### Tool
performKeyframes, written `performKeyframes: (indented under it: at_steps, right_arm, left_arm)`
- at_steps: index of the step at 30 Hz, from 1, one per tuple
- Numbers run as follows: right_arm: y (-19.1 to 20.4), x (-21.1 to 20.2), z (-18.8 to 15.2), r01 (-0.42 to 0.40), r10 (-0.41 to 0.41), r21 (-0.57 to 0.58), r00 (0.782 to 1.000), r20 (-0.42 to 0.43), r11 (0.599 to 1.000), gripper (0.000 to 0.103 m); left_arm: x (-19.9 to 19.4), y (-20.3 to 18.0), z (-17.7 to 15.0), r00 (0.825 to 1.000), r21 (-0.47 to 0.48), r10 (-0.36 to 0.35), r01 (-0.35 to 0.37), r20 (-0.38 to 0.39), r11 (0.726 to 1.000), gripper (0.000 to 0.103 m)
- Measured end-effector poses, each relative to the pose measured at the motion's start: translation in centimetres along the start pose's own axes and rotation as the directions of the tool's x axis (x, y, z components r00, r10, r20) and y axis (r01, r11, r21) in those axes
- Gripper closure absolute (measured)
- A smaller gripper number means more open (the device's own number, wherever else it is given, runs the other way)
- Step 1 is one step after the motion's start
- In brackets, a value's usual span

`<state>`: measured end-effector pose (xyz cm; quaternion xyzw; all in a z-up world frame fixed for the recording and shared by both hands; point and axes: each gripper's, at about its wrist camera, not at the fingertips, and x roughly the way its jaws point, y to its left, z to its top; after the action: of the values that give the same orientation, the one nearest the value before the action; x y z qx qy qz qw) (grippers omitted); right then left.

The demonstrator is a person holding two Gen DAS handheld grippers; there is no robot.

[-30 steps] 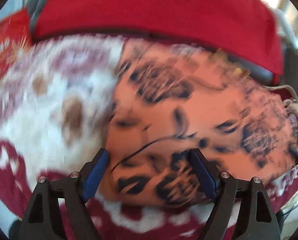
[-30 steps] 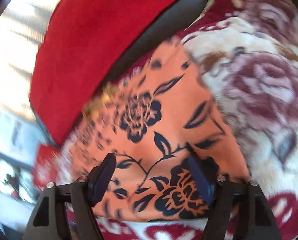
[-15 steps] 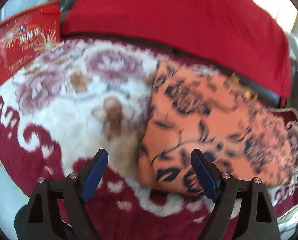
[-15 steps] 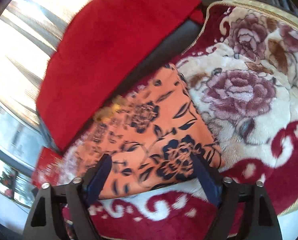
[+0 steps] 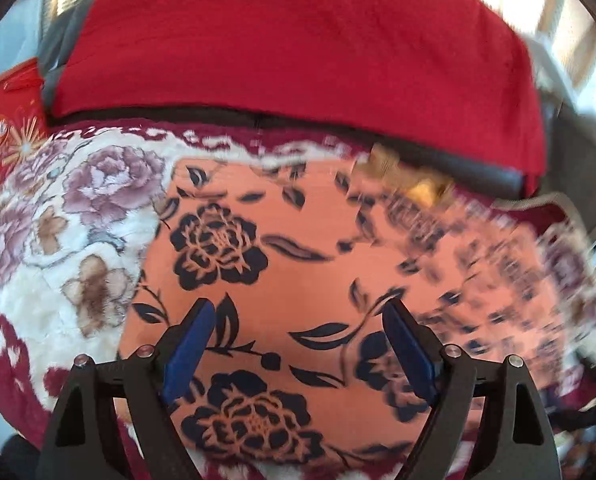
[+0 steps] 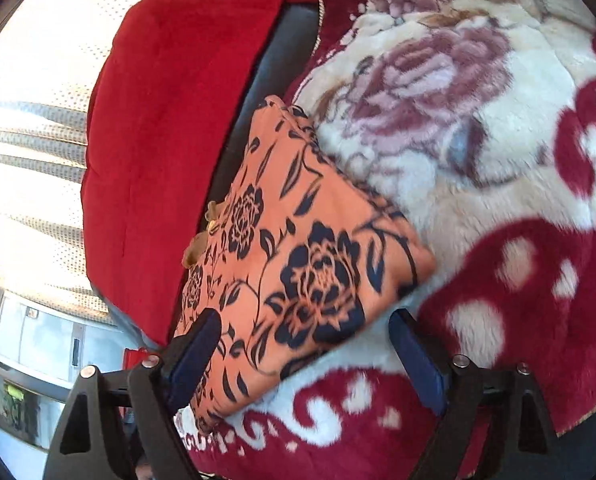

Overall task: Fold small clothes
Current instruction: 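Press the folded orange garment flat with both grippers open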

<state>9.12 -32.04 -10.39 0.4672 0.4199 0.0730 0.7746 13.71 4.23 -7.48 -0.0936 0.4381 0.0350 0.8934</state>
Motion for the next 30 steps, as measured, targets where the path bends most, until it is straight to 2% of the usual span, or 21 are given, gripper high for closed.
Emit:
performKeyframes:
  at_steps: [1,3,5,11,14,16,18,20,30]
  right_arm:
    - [0.1,0.0,0.1,0.008,-0.008,-0.007,1.000,0.005,1.000,0.014]
    - [0.0,0.0,0.4,0.008,-0.008,-0.013,1.000,0.005,1.000,0.014]
    - [0.1,0.2,0.0,0.004,-0.004,-0.019,1.000,0.005,1.000,0.015]
    - [0.2,0.2,-0.7,0.004,-0.004,-0.020,1.000,0.006,1.000,0.015]
    - [0.8,-0.3,-0.7,0.000,0.001,-0.034,1.000,0.023,0.999,0.015]
    - [0.7,-0.1,-0.6,0.009,-0.008,-0.035,1.000,0.022,0.999,0.015]
    - [0.4,0.4,-0.6,0.012,-0.012,-0.012,1.000,0.017,1.000,0.015]
    - [0.7,0.4,-0.6,0.014,-0.014,-0.021,1.000,0.019,1.000,0.014]
    - [0.6,0.6,-0.7,0.027,-0.027,-0.029,1.000,0.003,0.999,0.014]
  left_arm:
    - [1.1,-0.4,-0.2,0.999,0.028,0.033,-0.032,-0.026,0.999,0.016]
    - [1.4,-0.7,-0.6,0.998,0.059,0.059,-0.060,0.013,0.996,0.010]
    - [1.2,-0.9,-0.5,0.997,0.078,0.071,-0.072,0.020,0.994,0.009]
    - [0.5,-0.4,-0.3,0.999,0.052,0.041,-0.042,0.024,0.998,0.010]
    - [-1.2,-0.2,-0.4,0.998,0.031,0.007,-0.009,0.060,0.999,0.010]
    - [-1.3,-0.4,-0.6,0.996,0.048,0.022,-0.026,0.084,0.999,0.010]
    - [0.6,-0.7,-1.0,0.998,0.096,0.057,-0.058,0.013,0.994,0.009]
    - [0.7,-0.3,-1.1,0.998,0.079,0.048,-0.050,0.028,0.996,0.006]
    - [0.8,-0.5,-1.1,0.997,0.082,0.068,-0.070,0.028,0.994,0.006]
